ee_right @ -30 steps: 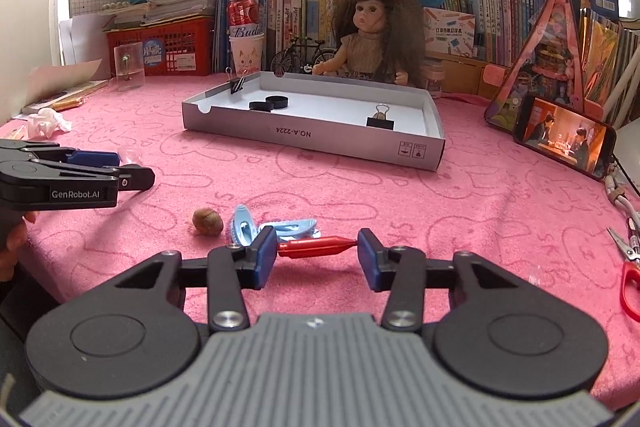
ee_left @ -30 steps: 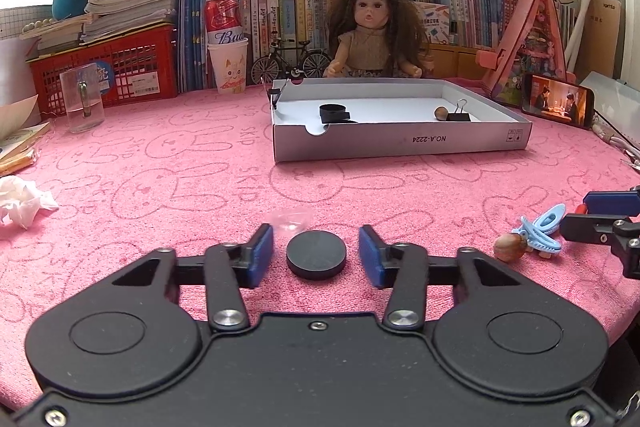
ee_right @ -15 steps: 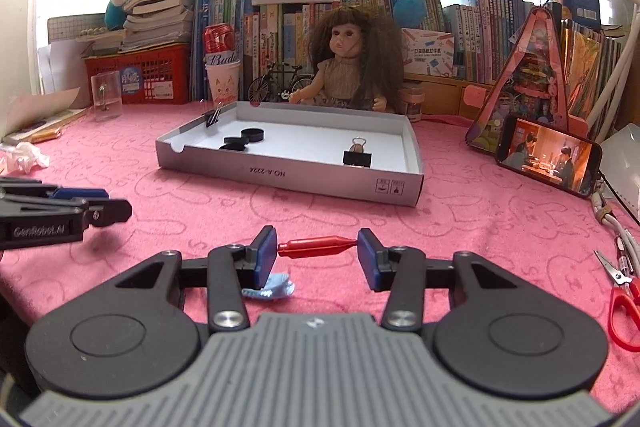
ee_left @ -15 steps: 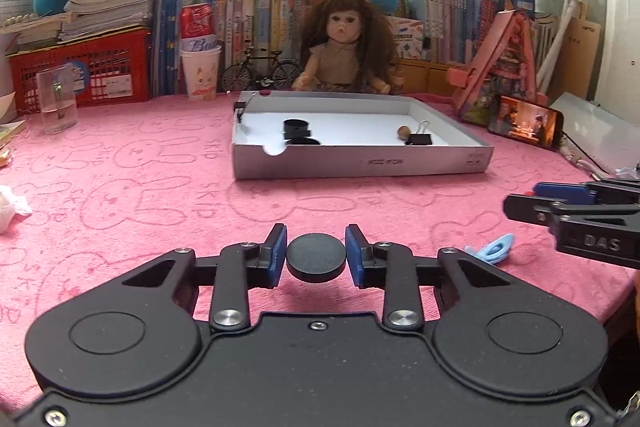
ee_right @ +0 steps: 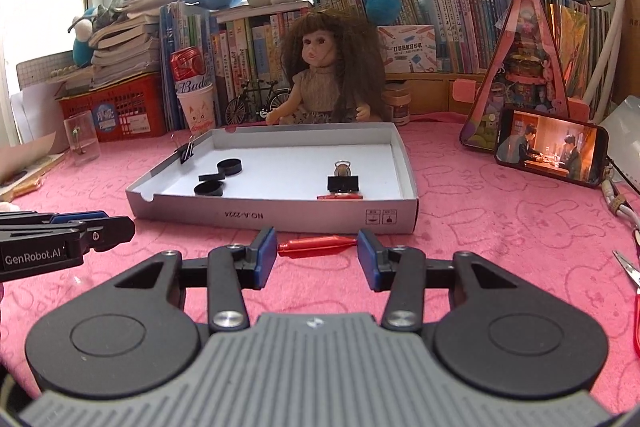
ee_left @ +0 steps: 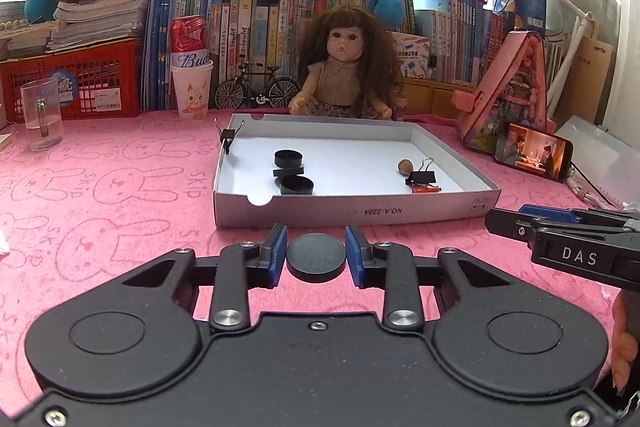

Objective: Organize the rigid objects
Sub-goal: 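Carry the black lid and red crayon over the white tray with both tools, then open the left tool to drop the lid while the right tool releases the crayon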

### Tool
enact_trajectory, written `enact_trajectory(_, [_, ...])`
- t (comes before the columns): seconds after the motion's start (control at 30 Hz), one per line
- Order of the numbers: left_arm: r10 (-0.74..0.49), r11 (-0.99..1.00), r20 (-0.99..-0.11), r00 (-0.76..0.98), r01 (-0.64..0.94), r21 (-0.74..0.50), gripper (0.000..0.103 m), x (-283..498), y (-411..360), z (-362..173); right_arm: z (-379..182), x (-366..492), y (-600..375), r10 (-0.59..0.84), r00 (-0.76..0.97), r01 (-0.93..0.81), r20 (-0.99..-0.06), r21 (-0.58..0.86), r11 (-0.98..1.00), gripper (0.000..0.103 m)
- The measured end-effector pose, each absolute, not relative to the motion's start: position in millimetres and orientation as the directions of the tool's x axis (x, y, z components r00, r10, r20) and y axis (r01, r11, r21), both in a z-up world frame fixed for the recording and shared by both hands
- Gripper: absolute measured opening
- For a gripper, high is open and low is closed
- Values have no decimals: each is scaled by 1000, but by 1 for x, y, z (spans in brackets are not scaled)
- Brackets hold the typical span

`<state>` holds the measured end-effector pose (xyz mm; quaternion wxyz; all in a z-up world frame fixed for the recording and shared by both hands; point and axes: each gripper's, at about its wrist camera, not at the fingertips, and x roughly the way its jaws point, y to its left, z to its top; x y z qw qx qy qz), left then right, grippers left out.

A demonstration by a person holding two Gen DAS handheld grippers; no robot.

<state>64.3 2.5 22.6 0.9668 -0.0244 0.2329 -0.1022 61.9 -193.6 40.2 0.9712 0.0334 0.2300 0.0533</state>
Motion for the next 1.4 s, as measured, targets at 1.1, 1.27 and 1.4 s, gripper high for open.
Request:
enact_trajectory(1.1, [-148,987,-568,810,88,-131,30,303,-11,23,34,263,-218,114,809,2,-577,197,980,49])
enact_trajectory(1.27, [-121,992,-596,794,72,-105,30,317,-15,12,26,275,-216,106,783,9,-613,182,983,49])
enact_trajectory(1.4, [-118,992,-614,780,68,-105,30,323,-15,6,20,279,-213,108,765,8,-635,177,984,49])
